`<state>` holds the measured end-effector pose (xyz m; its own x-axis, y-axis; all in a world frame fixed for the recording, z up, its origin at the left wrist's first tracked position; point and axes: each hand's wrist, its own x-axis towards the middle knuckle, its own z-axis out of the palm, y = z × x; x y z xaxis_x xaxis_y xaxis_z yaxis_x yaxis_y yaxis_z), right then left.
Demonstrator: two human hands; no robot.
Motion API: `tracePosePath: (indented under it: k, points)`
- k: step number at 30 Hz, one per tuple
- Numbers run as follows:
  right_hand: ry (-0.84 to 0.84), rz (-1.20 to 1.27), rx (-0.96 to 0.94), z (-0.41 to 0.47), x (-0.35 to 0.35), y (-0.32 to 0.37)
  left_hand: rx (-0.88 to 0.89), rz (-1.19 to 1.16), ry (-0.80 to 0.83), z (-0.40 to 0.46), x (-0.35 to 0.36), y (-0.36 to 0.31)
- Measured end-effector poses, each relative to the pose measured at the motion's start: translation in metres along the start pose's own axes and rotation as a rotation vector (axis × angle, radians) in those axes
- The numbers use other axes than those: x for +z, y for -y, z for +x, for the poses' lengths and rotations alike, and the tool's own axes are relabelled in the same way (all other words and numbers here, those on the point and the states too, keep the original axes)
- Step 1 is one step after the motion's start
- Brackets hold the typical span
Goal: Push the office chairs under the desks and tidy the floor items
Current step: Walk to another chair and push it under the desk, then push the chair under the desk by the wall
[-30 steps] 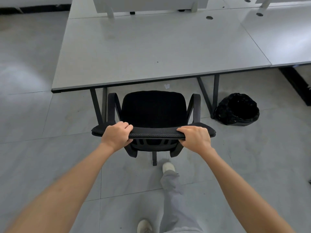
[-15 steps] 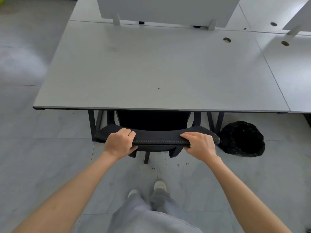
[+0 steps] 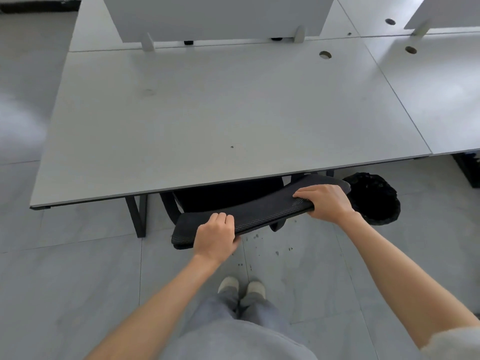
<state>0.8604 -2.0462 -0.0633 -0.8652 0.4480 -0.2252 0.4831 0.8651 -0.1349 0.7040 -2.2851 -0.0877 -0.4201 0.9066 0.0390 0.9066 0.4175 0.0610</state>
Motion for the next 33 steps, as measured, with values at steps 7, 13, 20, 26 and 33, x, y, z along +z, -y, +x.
tracePosePath:
  k: [7,13,20,26,33]
  points:
    - [-0.032,0.005,-0.026,0.004,0.001,0.003,0.016,-0.032,-0.070,0.003,-0.002,0.007]
    - [-0.181,0.106,-0.106,-0.009,0.012,0.004,-0.051,-0.070,-0.001,-0.003,-0.009,-0.001]
    - [-0.501,0.767,0.340,-0.103,0.026,0.035,0.180,-0.581,-0.052,-0.008,-0.047,-0.042]
    - [-0.694,1.366,0.909,-0.231,0.068,0.070,0.070,-0.970,0.433,-0.033,-0.022,-0.094]
    - [-1.029,1.521,1.498,-0.359,0.127,0.134,0.578,-0.712,0.975,-0.062,0.009,-0.186]
